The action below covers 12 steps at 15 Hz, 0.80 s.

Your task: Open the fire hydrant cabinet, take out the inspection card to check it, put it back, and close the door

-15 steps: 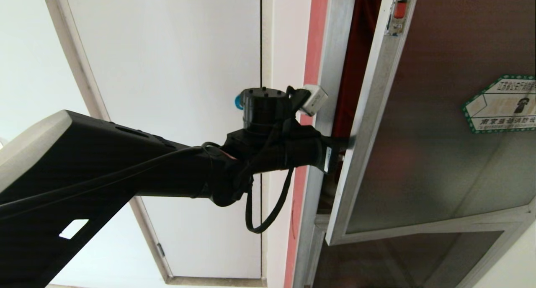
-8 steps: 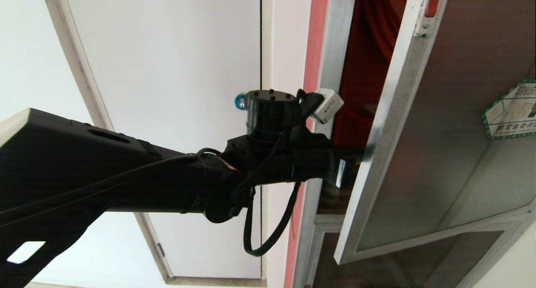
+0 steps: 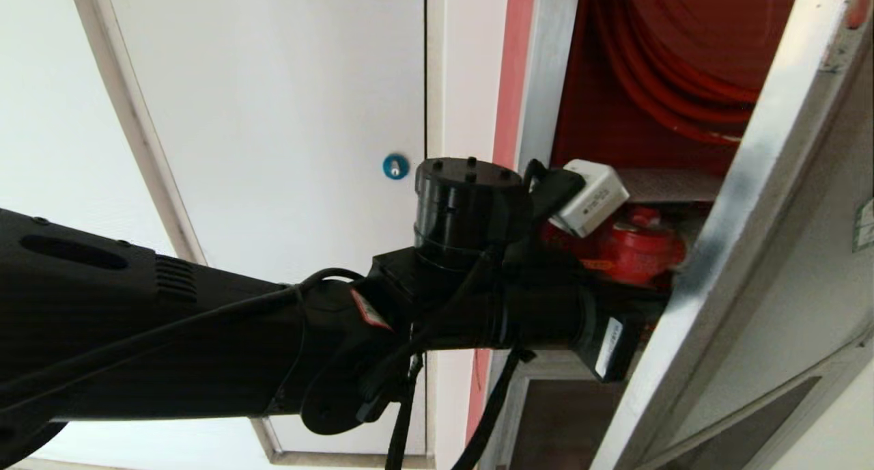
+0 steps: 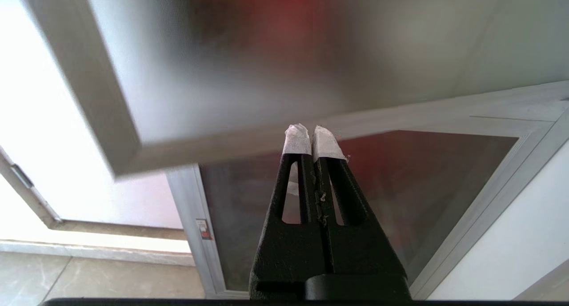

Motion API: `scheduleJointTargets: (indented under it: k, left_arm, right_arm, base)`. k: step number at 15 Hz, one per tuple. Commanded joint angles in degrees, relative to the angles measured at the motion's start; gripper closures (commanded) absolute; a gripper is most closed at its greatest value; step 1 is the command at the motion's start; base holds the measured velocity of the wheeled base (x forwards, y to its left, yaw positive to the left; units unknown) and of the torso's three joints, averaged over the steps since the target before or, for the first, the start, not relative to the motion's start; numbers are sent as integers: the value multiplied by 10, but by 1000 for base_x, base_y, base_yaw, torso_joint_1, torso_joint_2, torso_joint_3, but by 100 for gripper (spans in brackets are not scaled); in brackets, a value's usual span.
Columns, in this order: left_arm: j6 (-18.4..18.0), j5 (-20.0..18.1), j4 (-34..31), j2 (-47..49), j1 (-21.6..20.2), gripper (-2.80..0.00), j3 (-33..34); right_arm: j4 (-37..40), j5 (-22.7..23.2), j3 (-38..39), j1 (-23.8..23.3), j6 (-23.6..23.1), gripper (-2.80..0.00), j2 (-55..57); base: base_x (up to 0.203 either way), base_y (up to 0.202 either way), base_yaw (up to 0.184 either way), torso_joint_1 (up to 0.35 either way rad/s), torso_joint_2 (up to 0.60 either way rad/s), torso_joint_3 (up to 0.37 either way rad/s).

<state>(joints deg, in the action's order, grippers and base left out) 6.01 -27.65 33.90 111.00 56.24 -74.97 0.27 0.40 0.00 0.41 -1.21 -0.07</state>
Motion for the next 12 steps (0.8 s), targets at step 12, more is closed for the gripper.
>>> scheduleJointTargets:
  k: [12]
  left_arm:
    - [-10, 1, 2, -8, 92, 0, 15]
  right_arm:
    - [0, 0, 0, 0, 0, 0, 0]
  base:
    - [0, 0, 0, 0, 0, 0]
